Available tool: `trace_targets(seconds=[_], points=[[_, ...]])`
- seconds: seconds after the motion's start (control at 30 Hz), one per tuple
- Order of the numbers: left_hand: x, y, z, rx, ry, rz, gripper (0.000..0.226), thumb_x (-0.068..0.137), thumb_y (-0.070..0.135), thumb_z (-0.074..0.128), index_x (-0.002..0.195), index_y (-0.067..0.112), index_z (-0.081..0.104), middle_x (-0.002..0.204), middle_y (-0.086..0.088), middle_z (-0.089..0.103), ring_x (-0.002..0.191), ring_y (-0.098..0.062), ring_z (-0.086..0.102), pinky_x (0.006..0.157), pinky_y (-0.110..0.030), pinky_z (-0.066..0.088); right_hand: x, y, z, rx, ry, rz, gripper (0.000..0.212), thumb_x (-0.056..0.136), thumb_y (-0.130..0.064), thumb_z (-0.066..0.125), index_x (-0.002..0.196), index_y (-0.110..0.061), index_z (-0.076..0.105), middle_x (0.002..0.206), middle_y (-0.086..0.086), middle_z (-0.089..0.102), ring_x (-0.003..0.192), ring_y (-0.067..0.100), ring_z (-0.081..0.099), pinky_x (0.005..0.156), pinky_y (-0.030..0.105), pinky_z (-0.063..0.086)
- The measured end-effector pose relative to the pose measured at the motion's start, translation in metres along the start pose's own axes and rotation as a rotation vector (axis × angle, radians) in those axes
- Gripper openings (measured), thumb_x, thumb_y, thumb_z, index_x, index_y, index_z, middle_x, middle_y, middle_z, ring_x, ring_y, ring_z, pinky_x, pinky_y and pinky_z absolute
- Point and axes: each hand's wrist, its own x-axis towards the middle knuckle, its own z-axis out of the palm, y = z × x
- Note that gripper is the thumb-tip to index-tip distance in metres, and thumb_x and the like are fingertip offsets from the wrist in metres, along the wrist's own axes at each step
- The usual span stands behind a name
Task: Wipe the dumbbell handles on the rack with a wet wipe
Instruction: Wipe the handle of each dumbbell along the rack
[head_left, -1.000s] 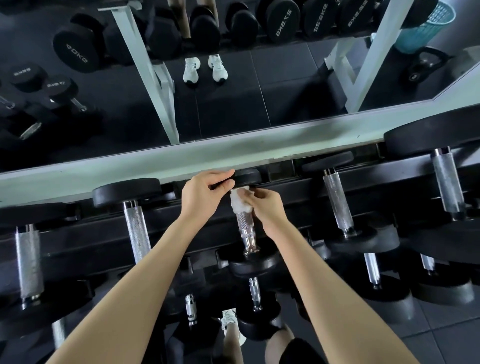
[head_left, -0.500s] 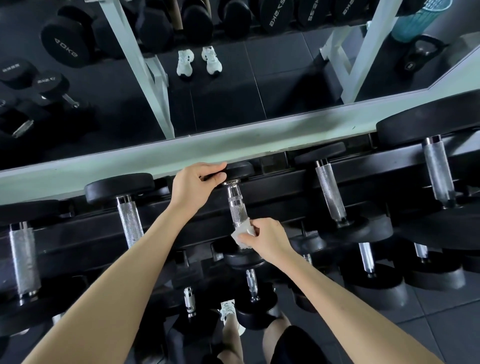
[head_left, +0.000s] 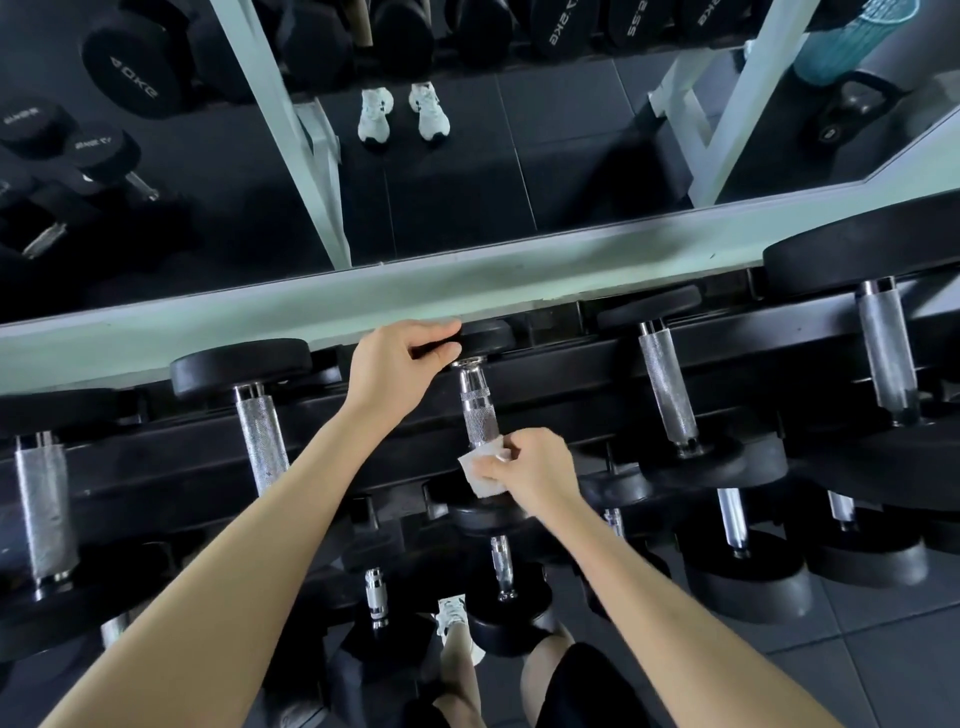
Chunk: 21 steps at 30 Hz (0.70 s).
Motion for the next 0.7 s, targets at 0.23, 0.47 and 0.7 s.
trace_targets(seconds=[0.23, 0.47, 0.7], points=[[0.012, 0.017, 0.001, 0.443, -0.141, 0.146, 0.048, 0.081, 0.047, 0.066, 0.126, 0.031, 0.057, 0.115, 0.012, 0.063, 0.098, -0.012, 0.059, 0.078, -0.025, 0.042, 0.012, 0.012, -0.012, 0.491, -0.211, 0.017, 0.023, 0.074, -0.018, 0.080, 0.089, -0.003, 0.070, 0.091, 0.012, 0.072, 0.082, 0.020, 0.068, 0.073, 0.029, 0.055], [0.027, 0.030, 0.003, 0.562, -0.243, 0.221, 0.025, 0.082, 0.025, 0.066, 0.106, 0.017, 0.069, 0.092, -0.001, 0.071, 0.086, -0.022, 0.064, 0.075, -0.034, 0.051, 0.023, 0.009, -0.018, 0.689, -0.369, 0.079, 0.027, 0.080, -0.021, 0.075, 0.102, -0.007, 0.070, 0.093, 0.004, 0.072, 0.088, 0.014, 0.066, 0.084, 0.025, 0.052], [0.026, 0.026, -0.010, 0.311, -0.239, 0.163, 0.043, 0.075, 0.017, 0.077, 0.117, 0.020, 0.067, 0.101, 0.005, 0.072, 0.087, -0.010, 0.063, 0.082, -0.024, 0.048, 0.016, 0.000, -0.019, 0.748, -0.224, 0.056, 0.010, 0.081, -0.012, 0.072, 0.088, -0.006, 0.071, 0.075, 0.004, 0.066, 0.070, 0.014, 0.062, 0.060, 0.022, 0.049]])
